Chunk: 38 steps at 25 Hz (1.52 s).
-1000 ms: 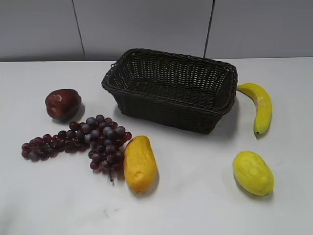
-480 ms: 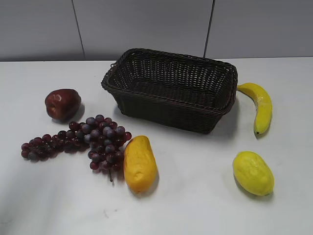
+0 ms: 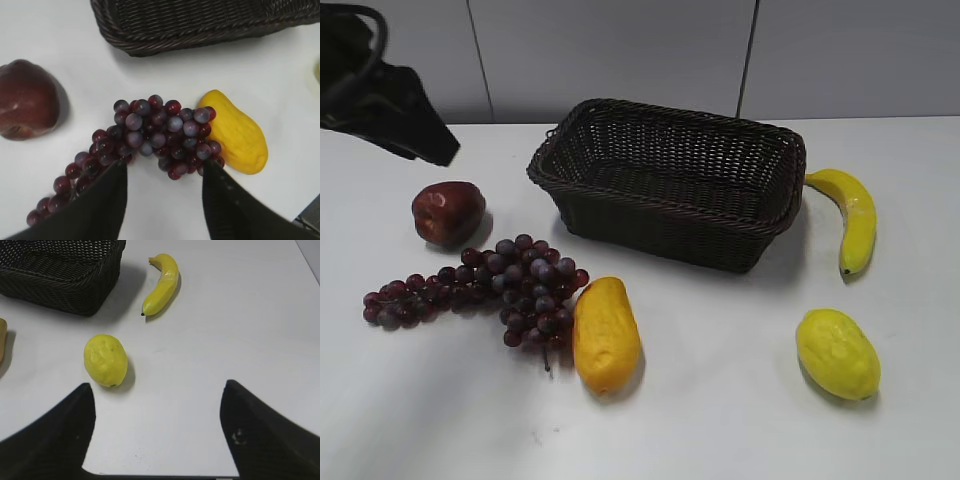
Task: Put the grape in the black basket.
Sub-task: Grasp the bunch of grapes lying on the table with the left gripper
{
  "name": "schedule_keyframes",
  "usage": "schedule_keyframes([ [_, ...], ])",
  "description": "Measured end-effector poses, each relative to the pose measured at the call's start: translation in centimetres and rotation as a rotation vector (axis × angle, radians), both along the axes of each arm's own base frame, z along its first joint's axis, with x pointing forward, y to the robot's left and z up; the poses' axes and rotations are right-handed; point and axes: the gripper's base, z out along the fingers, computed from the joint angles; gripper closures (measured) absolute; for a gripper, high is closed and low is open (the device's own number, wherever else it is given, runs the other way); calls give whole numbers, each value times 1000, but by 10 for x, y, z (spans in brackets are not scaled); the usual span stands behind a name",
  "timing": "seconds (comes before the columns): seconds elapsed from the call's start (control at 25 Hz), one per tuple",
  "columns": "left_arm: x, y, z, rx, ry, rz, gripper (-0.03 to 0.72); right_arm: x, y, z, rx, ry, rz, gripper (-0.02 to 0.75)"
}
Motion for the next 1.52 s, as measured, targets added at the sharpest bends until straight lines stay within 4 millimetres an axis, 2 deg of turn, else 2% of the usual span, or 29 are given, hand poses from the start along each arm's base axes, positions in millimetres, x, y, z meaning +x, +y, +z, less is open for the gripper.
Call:
schedule_keyframes([
  [0.16, 8, -30, -29, 87, -4, -92, 95, 0, 0, 0, 0, 0, 0, 148],
  [0.24, 13, -41, -46, 124, 10, -123, 67, 0, 0, 0, 0, 0, 0, 148],
  [0.4, 24, -50, -79, 184, 43, -148, 59, 0, 0, 0, 0, 0, 0, 148],
  [0.56, 36, -48, -108, 276, 49, -146, 64, 0, 0, 0, 0, 0, 0, 148],
  [0.96, 48, -50, -147, 311, 95, -121, 110, 0, 0, 0, 0, 0, 0, 148],
  [1.08, 48, -51, -150, 311, 111, -122, 188, 0, 0, 0, 0, 0, 0, 148],
  [1.2, 47, -51, -150, 314, 123, -126, 386, 0, 0, 0, 0, 0, 0, 148],
  [1.28, 46, -50, -150, 318, 136, -132, 547, 0, 0, 0, 0, 0, 0, 148],
  [1.4, 44, -49, -147, 333, 153, -148, 601, 0, 0, 0, 0, 0, 0, 148],
  [1.52, 43, -48, -131, 347, 152, -170, 607, 0, 0, 0, 0, 0, 0, 148],
])
